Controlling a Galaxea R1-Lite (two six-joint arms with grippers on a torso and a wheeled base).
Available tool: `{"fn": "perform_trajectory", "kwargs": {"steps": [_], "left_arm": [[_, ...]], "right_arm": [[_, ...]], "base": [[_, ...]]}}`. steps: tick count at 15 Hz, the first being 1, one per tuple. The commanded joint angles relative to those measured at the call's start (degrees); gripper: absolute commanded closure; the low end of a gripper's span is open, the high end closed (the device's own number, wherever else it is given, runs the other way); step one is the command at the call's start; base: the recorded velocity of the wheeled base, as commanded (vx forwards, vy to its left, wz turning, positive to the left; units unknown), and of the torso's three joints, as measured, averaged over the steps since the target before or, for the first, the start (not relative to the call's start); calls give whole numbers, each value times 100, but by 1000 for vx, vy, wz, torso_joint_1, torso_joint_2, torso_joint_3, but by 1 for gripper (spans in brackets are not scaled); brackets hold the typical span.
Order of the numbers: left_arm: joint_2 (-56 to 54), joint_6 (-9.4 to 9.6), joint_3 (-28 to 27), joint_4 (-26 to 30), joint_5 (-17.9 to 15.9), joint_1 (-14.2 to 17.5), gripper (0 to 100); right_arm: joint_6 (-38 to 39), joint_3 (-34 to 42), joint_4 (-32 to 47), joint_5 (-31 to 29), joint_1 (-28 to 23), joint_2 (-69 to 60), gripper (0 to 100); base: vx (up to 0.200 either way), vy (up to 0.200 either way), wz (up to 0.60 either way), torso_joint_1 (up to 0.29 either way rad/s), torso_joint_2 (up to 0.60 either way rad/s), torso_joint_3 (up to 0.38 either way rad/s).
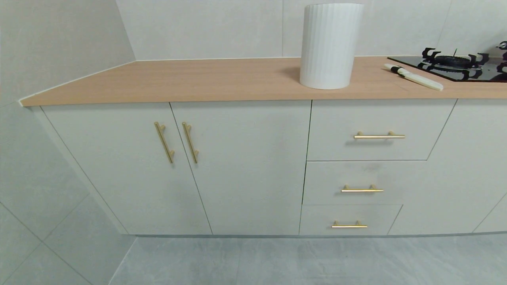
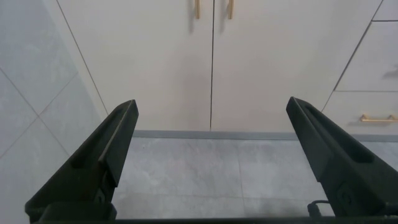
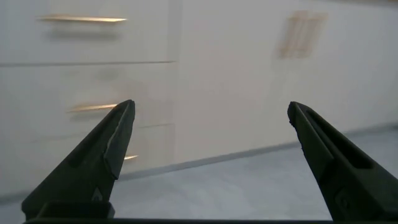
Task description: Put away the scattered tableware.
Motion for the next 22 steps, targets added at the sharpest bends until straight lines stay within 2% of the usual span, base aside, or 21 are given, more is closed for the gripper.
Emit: {"fn": "perform_trajectory", "kwargs": {"steps": [1, 6, 7, 10, 15, 22], "left_arm": [[2, -1, 0, -1, 2, 2, 0], [2, -1, 0, -1, 2, 2, 0], [2, -1, 0, -1, 2, 2, 0], [2, -1, 0, -1, 2, 2, 0], [2, 7, 0, -1, 2, 2, 0], [2, -1, 0, -1, 2, 2, 0]], "right_arm": [[306, 41, 480, 844, -13, -107, 0], [921, 33, 585, 994, -13, -98, 0], [965, 33, 901, 1222, -22, -107, 0], [736, 33, 858, 1512, -13, -107, 0], [754, 33, 849, 1486, -22, -116, 0], [754, 33, 849, 1486, -22, -107, 0]], "base": [[0, 0, 0, 0, 0, 0], [0, 0, 0, 0, 0, 0], [0, 0, 0, 0, 0, 0], [0, 0, 0, 0, 0, 0], [0, 0, 0, 0, 0, 0], [200, 0, 0, 5, 0, 3]]}}
